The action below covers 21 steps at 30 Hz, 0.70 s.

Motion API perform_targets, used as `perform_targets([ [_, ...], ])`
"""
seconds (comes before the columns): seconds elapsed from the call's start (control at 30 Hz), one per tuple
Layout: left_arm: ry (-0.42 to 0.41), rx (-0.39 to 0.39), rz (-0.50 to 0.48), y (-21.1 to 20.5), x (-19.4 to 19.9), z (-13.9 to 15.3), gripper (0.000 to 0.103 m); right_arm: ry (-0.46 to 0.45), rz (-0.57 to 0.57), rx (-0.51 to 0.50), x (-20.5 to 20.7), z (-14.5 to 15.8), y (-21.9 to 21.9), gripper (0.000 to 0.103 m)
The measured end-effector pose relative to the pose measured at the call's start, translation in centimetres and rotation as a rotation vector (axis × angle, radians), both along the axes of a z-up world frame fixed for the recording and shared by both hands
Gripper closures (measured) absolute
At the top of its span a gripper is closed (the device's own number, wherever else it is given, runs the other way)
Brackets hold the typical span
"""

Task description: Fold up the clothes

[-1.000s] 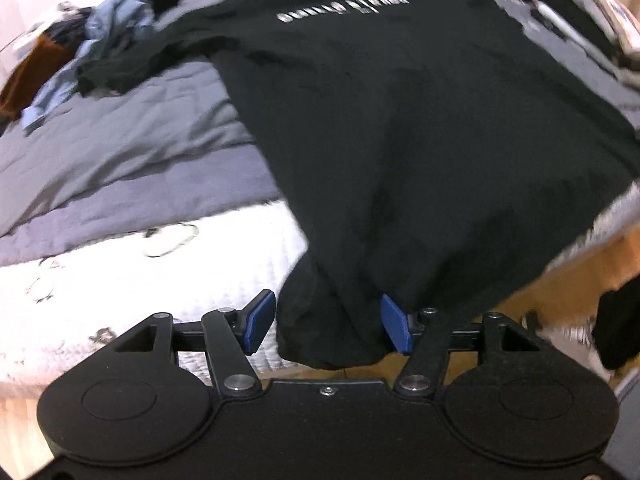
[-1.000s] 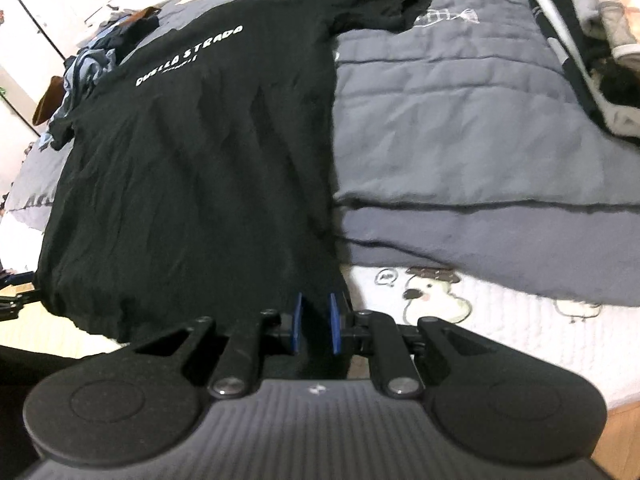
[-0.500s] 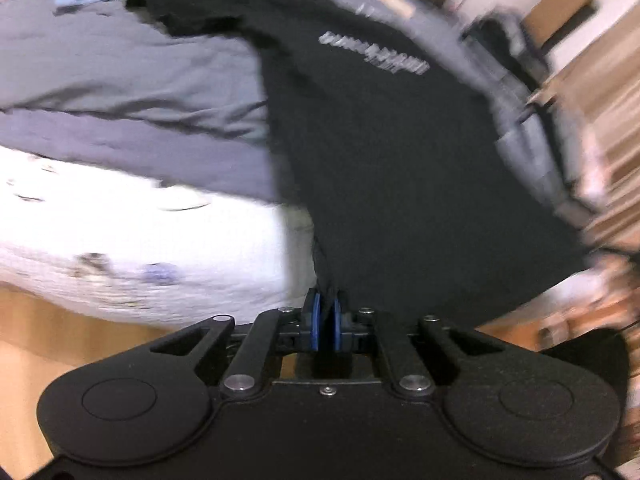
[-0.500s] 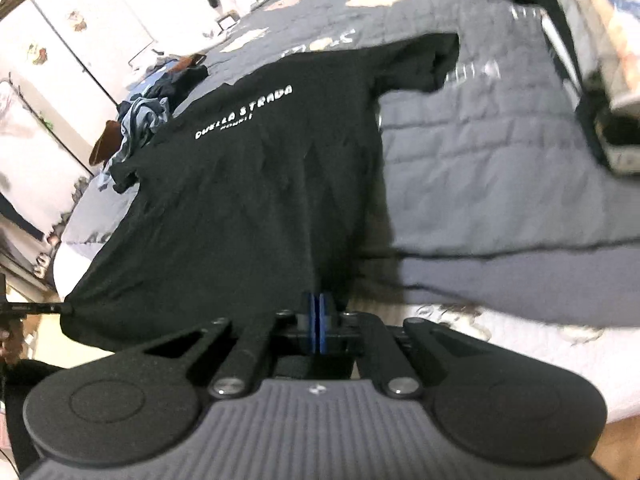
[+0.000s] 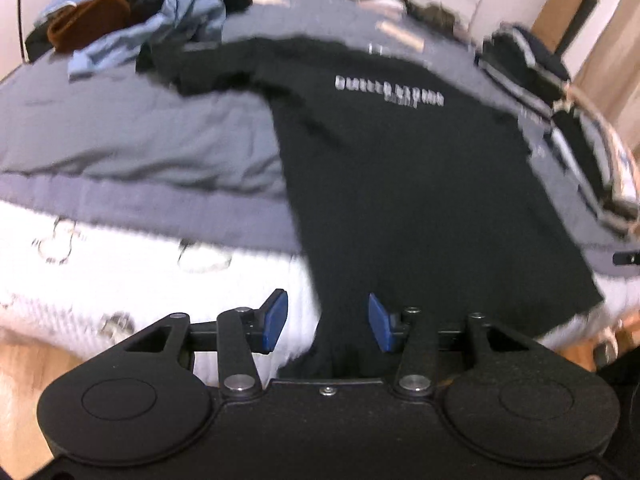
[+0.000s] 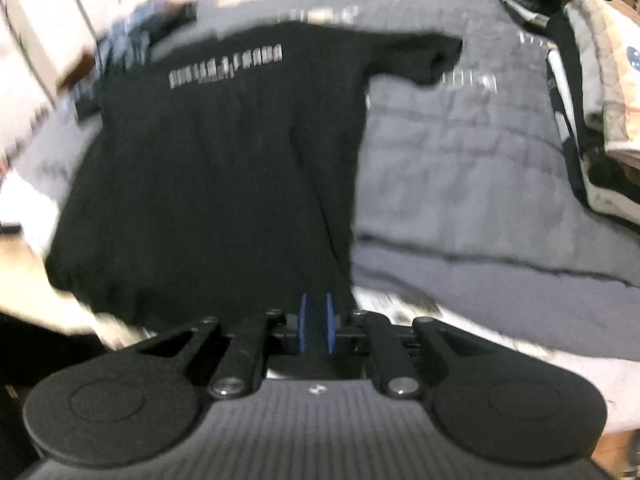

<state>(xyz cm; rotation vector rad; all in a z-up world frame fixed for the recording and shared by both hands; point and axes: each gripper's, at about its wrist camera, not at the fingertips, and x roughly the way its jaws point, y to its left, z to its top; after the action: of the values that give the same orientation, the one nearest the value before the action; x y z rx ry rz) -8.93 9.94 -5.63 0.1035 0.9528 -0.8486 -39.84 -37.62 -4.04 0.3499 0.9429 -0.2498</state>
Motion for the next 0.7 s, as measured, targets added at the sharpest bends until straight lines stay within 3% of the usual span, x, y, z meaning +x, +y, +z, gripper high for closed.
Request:
perform_targets([
  [0.23, 0.017, -0.178, 0.142, -2.1, 1.7, 0.7, 0.058, -0.273, -0.036, 0.08, 4.4, 2.3, 1.1, 0.084],
  [0.37, 0.01, -0.228, 0.202, -2.7, 2.8, 0.5, 0.047, -0.374, -0.041, 0.116, 7.3, 2.6, 1.8, 0.072],
  [0.7, 0.024, -0.344, 0.369, -2.4, 7.4, 1.0, 0.047, -0.446, -0.023, 0.163, 12.1, 2.0, 1.8, 0.07],
])
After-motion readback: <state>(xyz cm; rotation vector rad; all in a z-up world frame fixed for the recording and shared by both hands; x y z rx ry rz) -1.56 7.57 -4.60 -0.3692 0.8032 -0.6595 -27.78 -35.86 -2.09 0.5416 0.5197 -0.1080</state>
